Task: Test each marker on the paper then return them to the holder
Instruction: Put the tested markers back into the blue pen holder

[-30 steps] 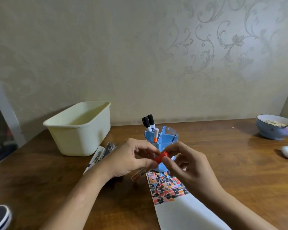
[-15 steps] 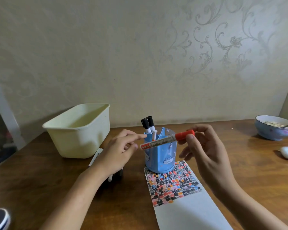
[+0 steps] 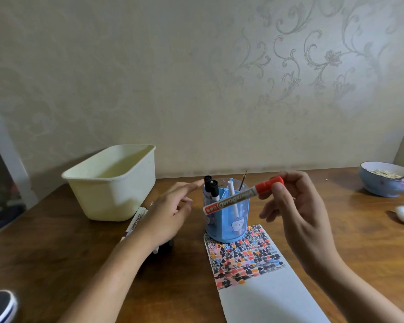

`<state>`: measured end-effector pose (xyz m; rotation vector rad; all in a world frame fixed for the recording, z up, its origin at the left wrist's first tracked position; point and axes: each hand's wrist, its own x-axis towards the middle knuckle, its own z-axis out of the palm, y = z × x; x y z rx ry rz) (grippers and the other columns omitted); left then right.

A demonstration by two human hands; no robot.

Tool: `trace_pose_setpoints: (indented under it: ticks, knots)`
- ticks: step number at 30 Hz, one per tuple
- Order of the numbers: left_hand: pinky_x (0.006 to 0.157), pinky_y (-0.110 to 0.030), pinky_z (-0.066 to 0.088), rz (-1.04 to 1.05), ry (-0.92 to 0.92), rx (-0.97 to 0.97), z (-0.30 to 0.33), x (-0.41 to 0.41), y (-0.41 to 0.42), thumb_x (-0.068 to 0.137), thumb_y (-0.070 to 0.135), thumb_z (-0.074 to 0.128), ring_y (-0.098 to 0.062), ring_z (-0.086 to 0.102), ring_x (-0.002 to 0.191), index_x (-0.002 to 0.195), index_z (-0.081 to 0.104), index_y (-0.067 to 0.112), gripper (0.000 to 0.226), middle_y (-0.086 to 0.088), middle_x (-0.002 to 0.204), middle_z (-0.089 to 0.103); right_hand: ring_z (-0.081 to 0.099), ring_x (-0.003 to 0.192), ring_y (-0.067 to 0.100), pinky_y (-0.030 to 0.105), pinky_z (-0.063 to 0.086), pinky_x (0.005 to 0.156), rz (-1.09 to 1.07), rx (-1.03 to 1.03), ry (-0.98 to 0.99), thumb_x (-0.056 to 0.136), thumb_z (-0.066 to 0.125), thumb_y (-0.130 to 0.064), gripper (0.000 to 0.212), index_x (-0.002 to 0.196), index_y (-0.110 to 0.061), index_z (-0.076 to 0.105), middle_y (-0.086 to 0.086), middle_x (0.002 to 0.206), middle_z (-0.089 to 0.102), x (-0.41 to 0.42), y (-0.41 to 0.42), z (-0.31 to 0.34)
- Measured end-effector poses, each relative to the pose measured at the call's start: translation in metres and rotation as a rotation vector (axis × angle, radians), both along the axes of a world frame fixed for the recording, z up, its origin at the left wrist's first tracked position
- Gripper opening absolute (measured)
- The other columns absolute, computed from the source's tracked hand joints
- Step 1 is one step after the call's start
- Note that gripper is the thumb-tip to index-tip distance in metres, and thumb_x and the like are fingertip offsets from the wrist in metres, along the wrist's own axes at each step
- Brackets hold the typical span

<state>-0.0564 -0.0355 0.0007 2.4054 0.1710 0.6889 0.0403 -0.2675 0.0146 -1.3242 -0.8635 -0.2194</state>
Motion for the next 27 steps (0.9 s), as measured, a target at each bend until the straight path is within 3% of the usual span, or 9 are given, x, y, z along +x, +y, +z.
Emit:
trace_pose_setpoints:
  ticks: [3, 7, 10, 14, 19, 23, 27]
  knots:
    - [0.082, -0.002, 0.039, -0.023, 0.025, 0.05, -0.001, -0.001, -0.002, 0.1, 0.007, 0.05, 0.011, 0.051, 0.112, 0.121, 0.041, 0.067, 0.064, 0.044, 0.125, 0.038, 0.067, 0.06, 0.026, 0.034, 0.053, 0.054, -0.025, -0.013, -0.02, 0.094, 0.051, -0.033, 0.02, 0.103, -0.015, 0.053, 0.001, 0.093, 0.073, -0.001, -0.001, 0.001]
    - [0.084, -0.009, 0.045, -0.018, -0.048, -0.004, 0.004, -0.001, -0.001, 0.098, 0.004, 0.052, 0.005, 0.054, 0.112, 0.122, 0.061, 0.045, 0.048, 0.027, 0.127, 0.049, 0.067, 0.059, 0.025, 0.036, 0.055, 0.054, -0.068, -0.016, -0.057, 0.095, 0.051, -0.032, 0.022, 0.107, -0.013, 0.052, -0.002, 0.095, 0.073, 0.001, -0.003, 0.002]
    - [0.089, -0.013, 0.047, -0.01, -0.038, -0.002, 0.005, -0.002, -0.002, 0.099, 0.004, 0.052, 0.003, 0.055, 0.114, 0.127, 0.06, 0.041, 0.048, 0.023, 0.132, 0.049, 0.067, 0.059, 0.021, 0.034, 0.054, 0.053, -0.116, -0.028, -0.09, 0.094, 0.051, -0.037, 0.027, 0.108, -0.014, 0.051, -0.004, 0.095, 0.073, 0.004, -0.002, 0.002]
    - [0.083, -0.001, 0.04, -0.023, 0.001, 0.048, 0.005, -0.002, -0.005, 0.097, 0.005, 0.055, 0.007, 0.052, 0.113, 0.124, 0.063, 0.04, 0.045, 0.028, 0.135, 0.046, 0.068, 0.061, 0.017, 0.03, 0.054, 0.052, -0.174, -0.055, -0.144, 0.093, 0.05, -0.043, 0.027, 0.108, -0.021, 0.05, -0.008, 0.094, 0.072, 0.006, -0.002, 0.002]
    - [0.095, -0.021, 0.046, -0.064, -0.005, 0.023, 0.006, 0.0, -0.003, 0.097, 0.002, 0.055, 0.0, 0.054, 0.116, 0.119, 0.068, 0.037, 0.044, 0.023, 0.135, 0.051, 0.067, 0.063, 0.013, 0.04, 0.057, 0.054, -0.257, -0.123, -0.202, 0.093, 0.052, -0.045, 0.019, 0.106, -0.031, 0.052, -0.009, 0.093, 0.07, 0.009, 0.002, 0.004]
    - [0.097, -0.019, 0.046, -0.075, -0.021, 0.019, 0.007, 0.0, -0.002, 0.097, 0.001, 0.055, 0.0, 0.052, 0.122, 0.117, 0.07, 0.038, 0.044, 0.026, 0.133, 0.052, 0.067, 0.065, 0.011, 0.04, 0.058, 0.055, -0.278, -0.115, -0.216, 0.093, 0.056, -0.043, 0.018, 0.11, -0.037, 0.053, -0.017, 0.096, 0.07, 0.01, 0.012, 0.009]
    - [0.098, -0.019, 0.046, -0.083, -0.007, -0.003, 0.007, 0.0, -0.001, 0.098, 0.002, 0.053, 0.001, 0.051, 0.124, 0.117, 0.07, 0.041, 0.046, 0.026, 0.133, 0.053, 0.067, 0.064, 0.008, 0.034, 0.059, 0.054, -0.272, -0.116, -0.206, 0.094, 0.061, -0.035, 0.023, 0.114, -0.035, 0.049, -0.013, 0.1, 0.071, 0.012, 0.022, 0.014]
